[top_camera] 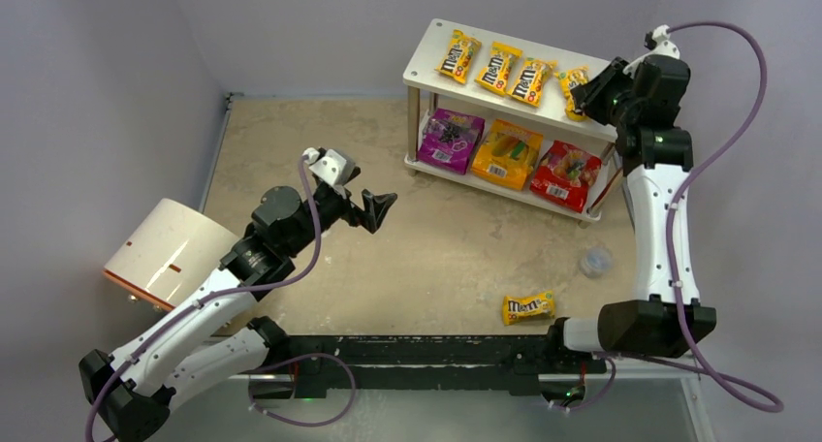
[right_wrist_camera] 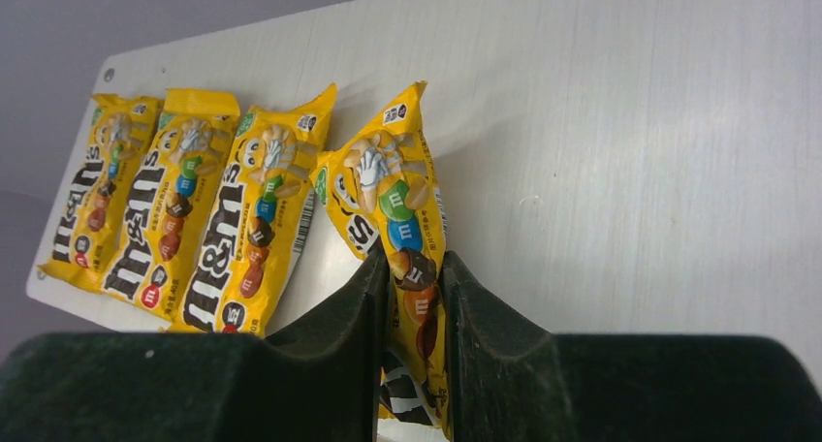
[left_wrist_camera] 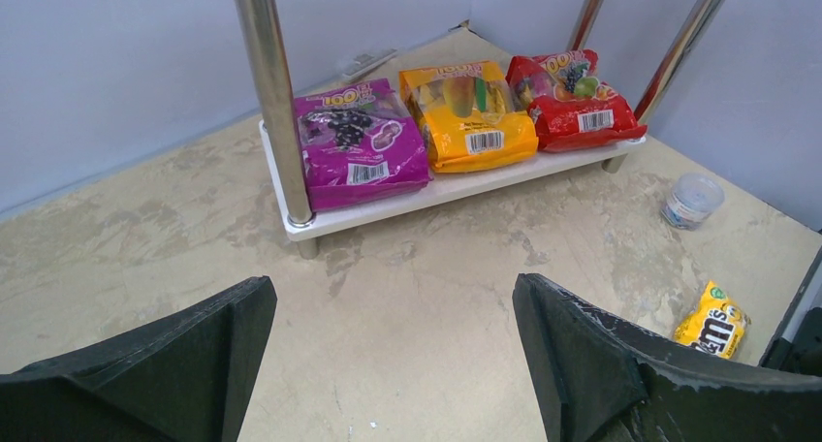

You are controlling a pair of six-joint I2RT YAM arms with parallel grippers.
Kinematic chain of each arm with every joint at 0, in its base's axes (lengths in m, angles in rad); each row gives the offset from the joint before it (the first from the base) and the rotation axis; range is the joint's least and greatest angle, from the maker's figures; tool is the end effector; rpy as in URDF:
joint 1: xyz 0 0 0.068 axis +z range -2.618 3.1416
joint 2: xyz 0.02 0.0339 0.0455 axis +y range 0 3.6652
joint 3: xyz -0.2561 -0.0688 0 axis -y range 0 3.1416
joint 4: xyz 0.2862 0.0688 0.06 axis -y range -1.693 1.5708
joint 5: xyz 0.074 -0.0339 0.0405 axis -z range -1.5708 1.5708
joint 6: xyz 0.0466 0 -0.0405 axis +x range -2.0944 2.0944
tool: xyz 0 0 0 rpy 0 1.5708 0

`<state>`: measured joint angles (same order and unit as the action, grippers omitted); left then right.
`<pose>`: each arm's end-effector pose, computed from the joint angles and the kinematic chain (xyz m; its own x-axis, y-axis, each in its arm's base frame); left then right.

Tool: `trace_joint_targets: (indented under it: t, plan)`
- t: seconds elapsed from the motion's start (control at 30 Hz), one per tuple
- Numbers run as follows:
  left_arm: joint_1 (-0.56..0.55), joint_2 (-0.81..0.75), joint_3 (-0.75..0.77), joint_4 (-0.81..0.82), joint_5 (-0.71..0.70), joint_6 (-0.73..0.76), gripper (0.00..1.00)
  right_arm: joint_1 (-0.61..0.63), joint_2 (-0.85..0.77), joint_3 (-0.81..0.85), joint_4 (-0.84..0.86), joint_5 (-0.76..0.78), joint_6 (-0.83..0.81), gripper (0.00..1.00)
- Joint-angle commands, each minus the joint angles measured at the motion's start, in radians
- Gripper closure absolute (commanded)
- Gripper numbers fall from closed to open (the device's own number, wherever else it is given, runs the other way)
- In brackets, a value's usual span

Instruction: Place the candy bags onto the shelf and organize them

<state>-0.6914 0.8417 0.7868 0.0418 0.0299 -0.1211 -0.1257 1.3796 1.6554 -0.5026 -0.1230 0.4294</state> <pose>0.1986 -0.1662 0.3471 -0.0898 -0.0824 -0.9925 0.6543 0.7465 -0.1212 0.3455 -0.0379 0.4736 -0.2004 0.4418 -0.8744 0.0982 0.8971 0.4307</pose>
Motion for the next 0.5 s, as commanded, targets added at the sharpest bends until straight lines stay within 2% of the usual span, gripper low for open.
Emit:
trace_joint_targets:
  t: [0.0,0.13,0.27,0.47]
  plan:
    - [-0.001,-0.004,0.034,0.021,0.002,-0.015,0.0,-0.003,-0.057,-0.089,0.173,0.002,0.187,0.74]
    - [-0.001,-0.006,0.032,0.017,-0.004,-0.017,0.0,-0.003,-0.096,-0.159,0.254,0.022,0.28,0.74]
    - [-0.001,-0.006,0.035,0.015,-0.008,-0.018,0.0,-0.003,-0.162,-0.218,0.295,0.113,0.353,0.72]
    - [-0.001,-0.002,0.034,0.016,-0.003,-0.018,0.0,-0.003,-0.187,-0.227,0.284,0.105,0.376,0.57]
